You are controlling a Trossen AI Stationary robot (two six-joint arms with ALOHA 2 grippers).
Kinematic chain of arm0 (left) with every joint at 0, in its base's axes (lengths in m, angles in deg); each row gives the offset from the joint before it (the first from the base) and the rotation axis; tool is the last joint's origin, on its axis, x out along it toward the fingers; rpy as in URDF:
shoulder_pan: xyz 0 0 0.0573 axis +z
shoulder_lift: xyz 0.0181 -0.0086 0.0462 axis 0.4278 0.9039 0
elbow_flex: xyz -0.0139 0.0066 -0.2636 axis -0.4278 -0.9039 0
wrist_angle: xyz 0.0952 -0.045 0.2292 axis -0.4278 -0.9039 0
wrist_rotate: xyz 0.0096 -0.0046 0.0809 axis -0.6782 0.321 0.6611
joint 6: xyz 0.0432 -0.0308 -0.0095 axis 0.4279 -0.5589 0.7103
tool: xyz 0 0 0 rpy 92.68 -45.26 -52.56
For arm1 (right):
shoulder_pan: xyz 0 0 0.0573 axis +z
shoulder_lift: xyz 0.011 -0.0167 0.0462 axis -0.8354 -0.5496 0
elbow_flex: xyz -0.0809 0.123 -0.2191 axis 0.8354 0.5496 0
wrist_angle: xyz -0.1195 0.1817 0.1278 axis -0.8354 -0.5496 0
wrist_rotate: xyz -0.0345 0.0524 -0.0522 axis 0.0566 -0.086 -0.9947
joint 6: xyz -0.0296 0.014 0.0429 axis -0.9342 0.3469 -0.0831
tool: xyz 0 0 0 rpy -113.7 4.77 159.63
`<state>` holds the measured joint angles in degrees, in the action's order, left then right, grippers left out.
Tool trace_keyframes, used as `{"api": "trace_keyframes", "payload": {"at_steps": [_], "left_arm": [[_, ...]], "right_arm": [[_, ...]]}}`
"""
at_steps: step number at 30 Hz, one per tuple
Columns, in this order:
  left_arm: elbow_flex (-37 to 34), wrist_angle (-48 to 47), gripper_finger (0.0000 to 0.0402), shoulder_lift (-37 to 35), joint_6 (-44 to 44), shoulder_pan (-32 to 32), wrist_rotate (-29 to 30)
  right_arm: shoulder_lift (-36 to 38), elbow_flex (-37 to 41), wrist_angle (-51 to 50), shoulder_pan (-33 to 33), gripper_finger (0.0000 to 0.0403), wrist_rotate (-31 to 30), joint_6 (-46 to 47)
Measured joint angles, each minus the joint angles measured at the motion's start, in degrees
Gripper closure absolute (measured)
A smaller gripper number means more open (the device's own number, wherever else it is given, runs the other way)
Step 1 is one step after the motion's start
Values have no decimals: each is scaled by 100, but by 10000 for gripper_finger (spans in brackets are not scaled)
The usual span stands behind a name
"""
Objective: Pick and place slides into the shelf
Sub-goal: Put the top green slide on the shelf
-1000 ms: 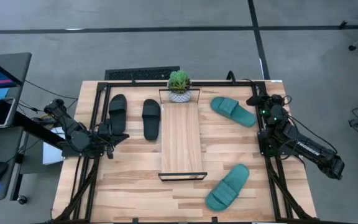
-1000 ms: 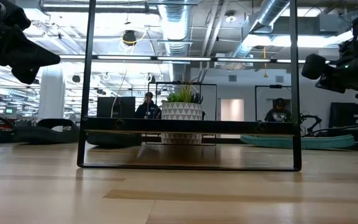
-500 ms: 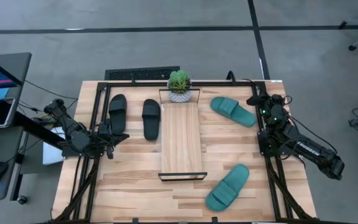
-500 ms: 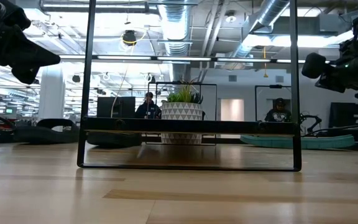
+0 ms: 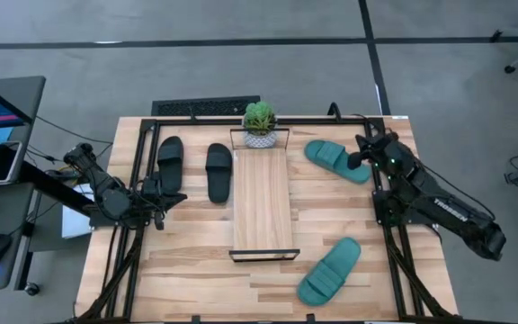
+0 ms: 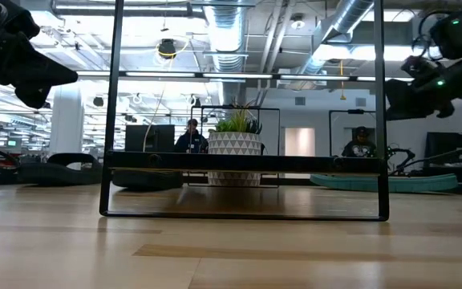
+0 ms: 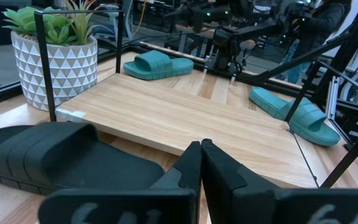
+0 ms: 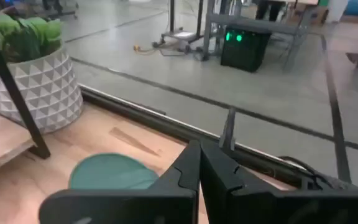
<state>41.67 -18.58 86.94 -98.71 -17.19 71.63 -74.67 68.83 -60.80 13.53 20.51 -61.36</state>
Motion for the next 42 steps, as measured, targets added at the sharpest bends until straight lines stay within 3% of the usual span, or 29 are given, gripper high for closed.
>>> {"api": "trace_keyframes", "payload": {"at_steps": [9,19,27,34,42], "left_arm": [[0,0,401,0,0,1,0],[0,0,401,0,0,0,-4],[0,0,401,0,0,1,-4],[0,0,401,0,0,2,-4],[0,0,401,0,0,0,-2]], "right_arm": [[-1520,-545,-678,-189,378,1967,956],[-2755,-1848,-1787,-88,351,1844,1116],[-3219,-2749,-2974,-88,351,1873,1646],[-3481,-3066,-4022,-15,351,2008,1657],[-3511,-3073,-3989,222,351,2026,1847]]}}
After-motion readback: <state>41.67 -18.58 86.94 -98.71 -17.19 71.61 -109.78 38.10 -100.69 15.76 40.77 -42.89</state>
